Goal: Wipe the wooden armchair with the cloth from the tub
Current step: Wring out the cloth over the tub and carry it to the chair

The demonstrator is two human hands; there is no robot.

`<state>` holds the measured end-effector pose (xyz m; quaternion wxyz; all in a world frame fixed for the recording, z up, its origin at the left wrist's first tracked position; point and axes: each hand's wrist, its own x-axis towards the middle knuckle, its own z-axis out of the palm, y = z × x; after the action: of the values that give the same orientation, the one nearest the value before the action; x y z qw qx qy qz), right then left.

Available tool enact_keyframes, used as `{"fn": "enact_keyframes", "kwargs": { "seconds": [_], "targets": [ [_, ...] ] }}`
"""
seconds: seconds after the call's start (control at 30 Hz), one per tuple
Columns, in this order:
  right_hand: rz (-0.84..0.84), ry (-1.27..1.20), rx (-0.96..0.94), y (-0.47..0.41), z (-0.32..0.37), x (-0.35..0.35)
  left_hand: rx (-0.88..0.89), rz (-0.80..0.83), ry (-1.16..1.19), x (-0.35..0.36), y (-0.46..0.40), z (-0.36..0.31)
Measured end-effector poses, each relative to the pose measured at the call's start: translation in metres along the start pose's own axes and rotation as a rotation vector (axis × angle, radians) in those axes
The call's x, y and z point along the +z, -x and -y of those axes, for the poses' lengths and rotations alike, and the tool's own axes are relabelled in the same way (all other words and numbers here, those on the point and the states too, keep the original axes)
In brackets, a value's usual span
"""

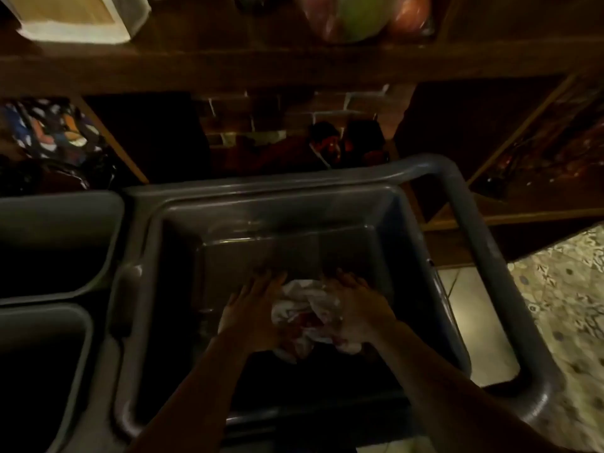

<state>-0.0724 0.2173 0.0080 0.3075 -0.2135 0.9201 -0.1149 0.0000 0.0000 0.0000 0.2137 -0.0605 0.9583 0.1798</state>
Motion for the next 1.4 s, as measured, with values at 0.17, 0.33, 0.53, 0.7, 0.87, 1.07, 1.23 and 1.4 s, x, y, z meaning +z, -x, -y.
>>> {"fn": "enact_keyframes", "kwargs": {
  "seconds": [0.17, 0.33, 0.53, 0.7, 0.87, 1.07, 1.23, 1.4],
  "targets": [
    [0.078, 0.035, -0.019, -0.008, -0.003, 0.025, -0.02, 0.12, -0.06, 0.024, 0.0, 0.004],
    [0.024, 0.124, -0.005, -0.008, 0.009, 0.028, -0.025, 0.057, -0.16, 0.026, -0.002, 0.0],
    [-0.087, 0.063, 0.004, 0.006, 0.022, 0.0, -0.008, -0.032, -0.123, -0.009, 0.002, -0.007],
    [-0.231, 0.063, -0.039, 0.021, 0.045, -0.05, 0.038, -0.172, -0.128, -0.063, 0.008, -0.014],
    [-0.35, 0.134, -0.057, 0.038, 0.071, -0.102, 0.1, -0.304, -0.184, -0.124, 0.02, -0.021],
    [-0.511, 0.181, -0.096, 0.066, 0.107, -0.163, 0.189, -0.463, -0.183, -0.202, 0.043, -0.032],
    [-0.631, 0.209, -0.087, 0.093, 0.133, -0.2, 0.254, -0.569, -0.224, -0.249, 0.062, -0.041],
    [-0.721, 0.251, -0.037, 0.117, 0.145, -0.233, 0.345, -0.653, -0.212, -0.288, 0.071, -0.055]
  ]
}}
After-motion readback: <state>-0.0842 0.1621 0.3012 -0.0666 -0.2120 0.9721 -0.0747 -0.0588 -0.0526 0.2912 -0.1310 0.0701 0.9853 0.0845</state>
